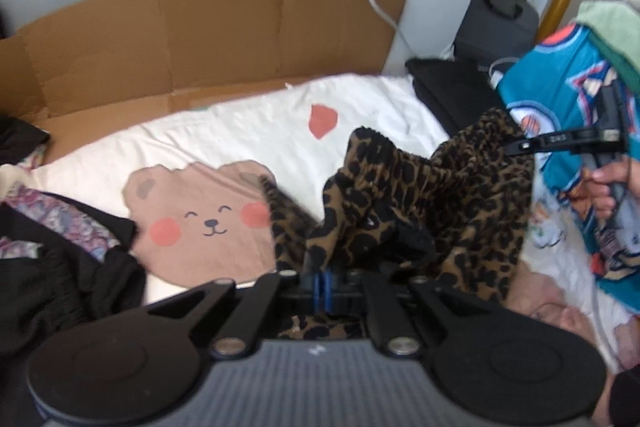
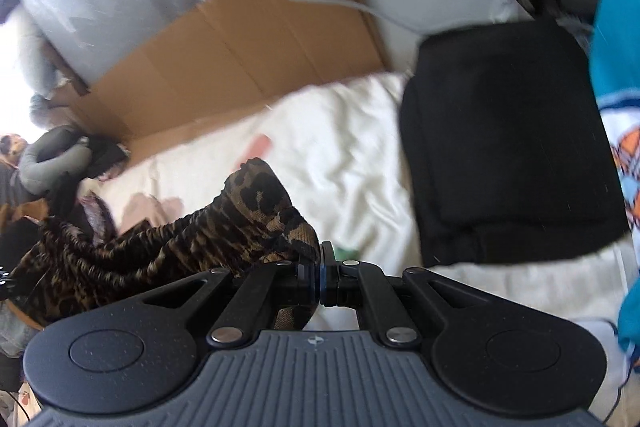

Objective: Fold clothes
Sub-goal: 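Lower the trousers onto the blanket and open both grippers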

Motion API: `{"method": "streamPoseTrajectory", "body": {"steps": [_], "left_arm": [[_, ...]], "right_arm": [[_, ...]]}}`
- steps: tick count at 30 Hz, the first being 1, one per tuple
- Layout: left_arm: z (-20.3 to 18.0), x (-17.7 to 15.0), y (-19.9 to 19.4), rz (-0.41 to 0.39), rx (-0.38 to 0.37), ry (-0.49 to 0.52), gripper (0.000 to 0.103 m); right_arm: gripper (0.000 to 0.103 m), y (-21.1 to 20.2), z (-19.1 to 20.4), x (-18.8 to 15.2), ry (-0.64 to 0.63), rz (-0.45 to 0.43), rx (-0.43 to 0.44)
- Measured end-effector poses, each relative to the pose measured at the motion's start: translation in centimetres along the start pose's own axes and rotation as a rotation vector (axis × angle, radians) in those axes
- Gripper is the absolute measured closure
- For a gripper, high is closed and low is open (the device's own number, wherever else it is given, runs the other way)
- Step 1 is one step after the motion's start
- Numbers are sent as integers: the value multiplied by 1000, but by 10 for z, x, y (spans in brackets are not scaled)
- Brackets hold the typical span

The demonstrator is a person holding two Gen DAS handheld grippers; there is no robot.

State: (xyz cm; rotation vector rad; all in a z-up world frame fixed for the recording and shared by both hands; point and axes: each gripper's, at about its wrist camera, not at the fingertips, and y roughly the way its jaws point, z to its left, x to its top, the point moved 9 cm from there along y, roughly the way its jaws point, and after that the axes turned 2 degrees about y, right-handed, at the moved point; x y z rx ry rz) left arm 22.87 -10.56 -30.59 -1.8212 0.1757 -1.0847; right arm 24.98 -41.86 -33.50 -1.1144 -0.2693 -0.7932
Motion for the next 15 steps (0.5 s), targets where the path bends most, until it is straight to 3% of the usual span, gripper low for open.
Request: {"method": "streamPoseTrajectory", "body": {"steps": [8, 15], "left_arm": [[-17, 23, -86, -95, -89, -159, 101], [-15, 26, -109, -98, -114, -219, 100]], "right_arm": [[103, -44, 31, 20, 1, -77, 60], [103, -44, 41, 27, -35, -58, 78]]}}
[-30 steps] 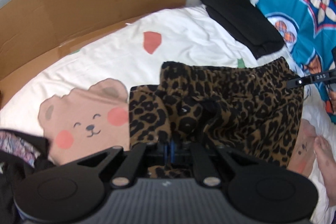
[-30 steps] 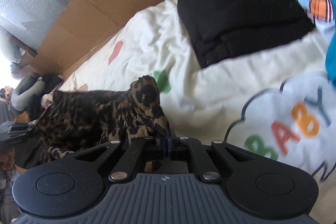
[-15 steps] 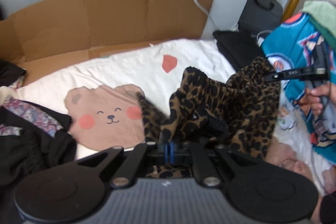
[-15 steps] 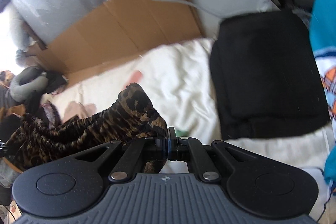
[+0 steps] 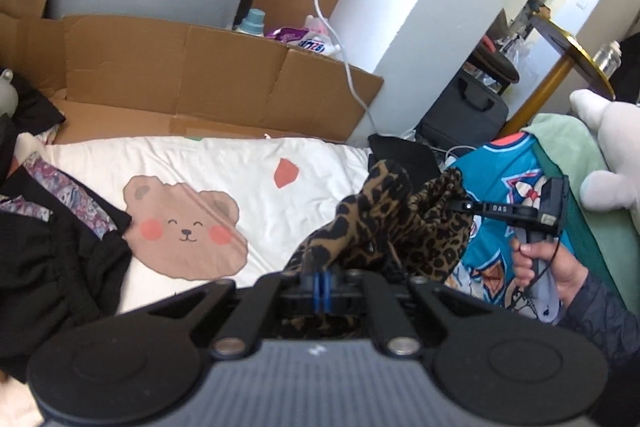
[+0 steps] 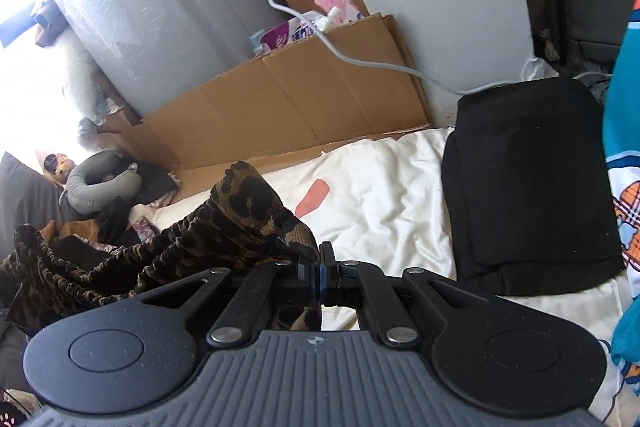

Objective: Fold clothes
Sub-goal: 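Lower the trousers onto the blanket and open both grippers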

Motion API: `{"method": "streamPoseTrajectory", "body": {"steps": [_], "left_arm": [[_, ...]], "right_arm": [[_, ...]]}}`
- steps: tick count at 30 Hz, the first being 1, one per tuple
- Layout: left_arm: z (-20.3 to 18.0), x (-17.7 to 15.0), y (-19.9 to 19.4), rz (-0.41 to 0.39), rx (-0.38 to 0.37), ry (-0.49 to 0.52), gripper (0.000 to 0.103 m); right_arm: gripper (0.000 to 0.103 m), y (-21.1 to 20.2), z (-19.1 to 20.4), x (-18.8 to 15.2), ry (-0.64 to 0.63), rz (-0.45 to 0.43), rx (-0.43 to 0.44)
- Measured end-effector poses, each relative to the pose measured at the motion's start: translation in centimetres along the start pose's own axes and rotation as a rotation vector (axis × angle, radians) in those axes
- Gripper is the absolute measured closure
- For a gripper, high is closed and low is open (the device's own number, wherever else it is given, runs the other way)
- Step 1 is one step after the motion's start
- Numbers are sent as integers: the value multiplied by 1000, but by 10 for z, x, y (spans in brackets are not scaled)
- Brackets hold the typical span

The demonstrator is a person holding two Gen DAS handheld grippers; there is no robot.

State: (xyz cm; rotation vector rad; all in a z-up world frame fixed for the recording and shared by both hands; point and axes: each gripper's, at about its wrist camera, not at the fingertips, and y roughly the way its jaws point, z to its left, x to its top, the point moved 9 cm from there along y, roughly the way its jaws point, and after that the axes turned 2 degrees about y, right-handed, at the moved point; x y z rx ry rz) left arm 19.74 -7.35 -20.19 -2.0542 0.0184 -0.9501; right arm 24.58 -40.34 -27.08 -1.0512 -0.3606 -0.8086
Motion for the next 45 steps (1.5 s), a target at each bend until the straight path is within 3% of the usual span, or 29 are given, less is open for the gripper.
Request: {"method": "streamPoseTrajectory", "body": {"steps": [9, 19, 31, 36, 38, 41, 43, 45], "left_arm": [[71, -25, 66, 66, 108, -35, 101], [136, -32, 126, 61, 146, -93, 101], [186, -13, 183, 95, 183, -76, 100], [197, -18, 208, 113, 200, -111, 100], [201, -22, 218, 118, 230, -112, 99], [205, -30, 231, 129, 266, -138, 89], [207, -33, 231, 119, 304, -132, 79], [206, -33, 222, 89, 297, -153, 72]], "right_arm": [[103, 67, -6, -18, -58, 119, -33], [103, 127, -9, -13, -134, 179, -79], [103, 197, -18, -2, -199, 247, -159], [102, 218, -27, 1, -165, 261, -185], [100, 222, -30, -3, -155, 264, -201], [88, 220, -35, -7, -120, 257, -211], [74, 212, -34, -4, -68, 238, -187], [63, 200, -29, 2, -17, 196, -151]]}}
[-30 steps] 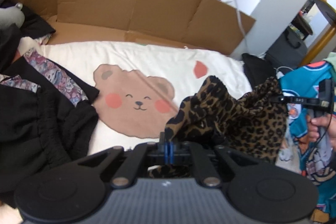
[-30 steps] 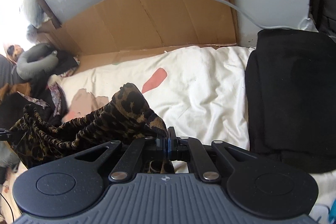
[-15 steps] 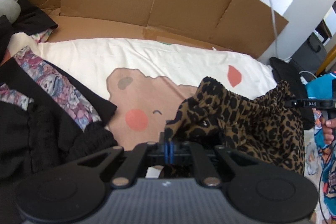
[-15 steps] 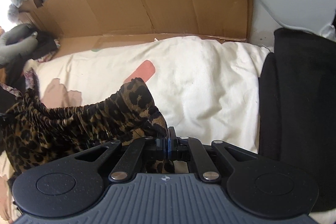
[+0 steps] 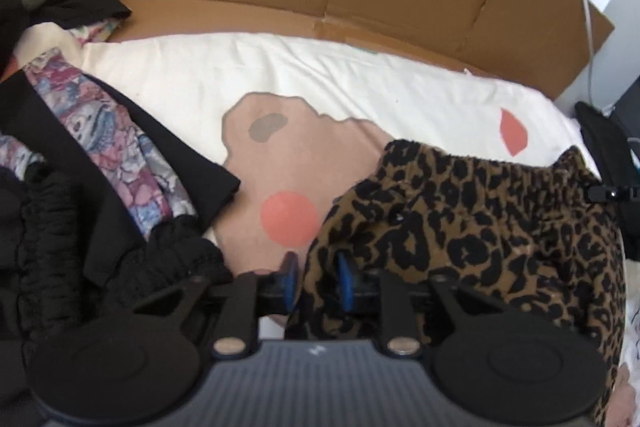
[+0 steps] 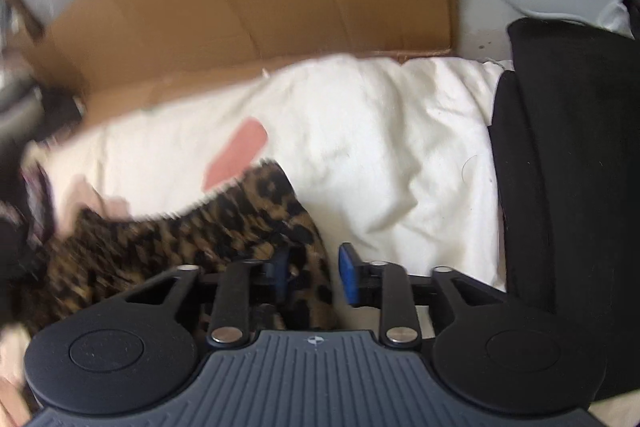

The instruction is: Fold clothes

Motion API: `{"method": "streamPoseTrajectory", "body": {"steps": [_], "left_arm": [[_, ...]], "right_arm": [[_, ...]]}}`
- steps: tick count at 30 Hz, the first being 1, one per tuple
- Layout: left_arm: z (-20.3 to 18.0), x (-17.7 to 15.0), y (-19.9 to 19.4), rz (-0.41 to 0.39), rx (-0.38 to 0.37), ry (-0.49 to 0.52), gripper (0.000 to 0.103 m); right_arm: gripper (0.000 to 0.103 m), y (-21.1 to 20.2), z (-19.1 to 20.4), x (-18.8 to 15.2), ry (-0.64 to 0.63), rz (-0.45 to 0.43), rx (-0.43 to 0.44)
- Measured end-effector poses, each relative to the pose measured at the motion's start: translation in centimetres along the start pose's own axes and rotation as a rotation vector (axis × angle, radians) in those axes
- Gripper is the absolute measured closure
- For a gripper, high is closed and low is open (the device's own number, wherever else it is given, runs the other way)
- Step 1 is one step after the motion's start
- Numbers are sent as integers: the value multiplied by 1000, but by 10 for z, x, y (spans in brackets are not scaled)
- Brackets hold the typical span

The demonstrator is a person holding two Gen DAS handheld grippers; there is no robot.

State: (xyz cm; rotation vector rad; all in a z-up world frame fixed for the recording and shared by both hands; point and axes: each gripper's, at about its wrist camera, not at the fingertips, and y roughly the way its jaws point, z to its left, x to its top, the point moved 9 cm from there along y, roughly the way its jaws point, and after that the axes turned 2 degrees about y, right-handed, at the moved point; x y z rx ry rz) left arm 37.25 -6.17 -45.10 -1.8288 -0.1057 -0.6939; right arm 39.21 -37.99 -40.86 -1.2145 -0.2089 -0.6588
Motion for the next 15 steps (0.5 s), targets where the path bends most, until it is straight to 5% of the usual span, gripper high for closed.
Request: {"method": "streamPoseTrajectory", "body": {"steps": [7, 15], "left_arm": [[-9, -7, -50, -62, -16, -25, 52], [-15, -43, -86, -42, 3, 3, 52]], "right_arm": [[62, -33, 16, -8, 66, -33, 101], [62, -66, 34, -63, 72, 31, 147]]}}
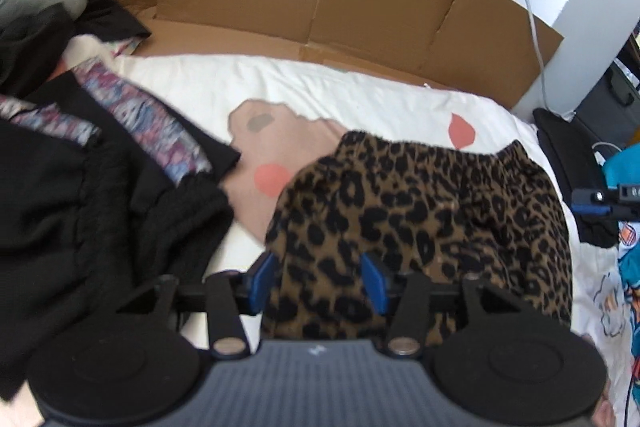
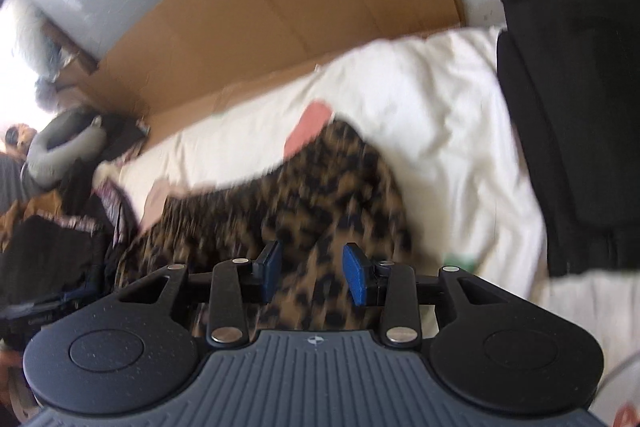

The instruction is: Fold clothes

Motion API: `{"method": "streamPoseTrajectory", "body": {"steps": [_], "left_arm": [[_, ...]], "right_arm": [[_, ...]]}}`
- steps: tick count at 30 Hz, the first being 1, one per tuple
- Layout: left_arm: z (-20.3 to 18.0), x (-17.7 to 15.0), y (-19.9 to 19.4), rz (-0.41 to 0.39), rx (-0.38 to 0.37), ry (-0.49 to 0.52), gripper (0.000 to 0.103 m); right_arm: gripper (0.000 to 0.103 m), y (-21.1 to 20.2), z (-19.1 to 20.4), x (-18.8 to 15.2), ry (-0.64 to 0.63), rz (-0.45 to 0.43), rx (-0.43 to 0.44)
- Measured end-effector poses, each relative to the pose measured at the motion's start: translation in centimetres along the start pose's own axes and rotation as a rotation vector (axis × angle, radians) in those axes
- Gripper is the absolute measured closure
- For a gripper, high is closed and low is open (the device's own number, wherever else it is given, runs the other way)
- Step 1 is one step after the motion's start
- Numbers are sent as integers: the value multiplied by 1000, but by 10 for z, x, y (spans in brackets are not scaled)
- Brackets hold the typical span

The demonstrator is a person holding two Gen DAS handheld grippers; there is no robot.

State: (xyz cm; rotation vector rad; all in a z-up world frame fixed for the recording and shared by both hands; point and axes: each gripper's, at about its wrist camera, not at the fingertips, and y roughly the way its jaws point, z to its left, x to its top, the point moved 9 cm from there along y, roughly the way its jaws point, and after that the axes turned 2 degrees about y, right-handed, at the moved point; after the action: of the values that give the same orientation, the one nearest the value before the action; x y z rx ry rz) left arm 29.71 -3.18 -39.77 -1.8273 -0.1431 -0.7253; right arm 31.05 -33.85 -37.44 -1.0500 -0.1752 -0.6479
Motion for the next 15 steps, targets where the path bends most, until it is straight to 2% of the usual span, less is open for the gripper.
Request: {"method": "streamPoseTrajectory", "body": {"steps": [10, 15], "left_arm": [[20, -57, -30, 107, 36, -51, 53], [27, -80, -42, 108, -3, -102, 52]], "right_arm": [[62, -20, -7, -76, 21, 74, 6], [58, -19, -15, -112, 87, 135, 20]]}}
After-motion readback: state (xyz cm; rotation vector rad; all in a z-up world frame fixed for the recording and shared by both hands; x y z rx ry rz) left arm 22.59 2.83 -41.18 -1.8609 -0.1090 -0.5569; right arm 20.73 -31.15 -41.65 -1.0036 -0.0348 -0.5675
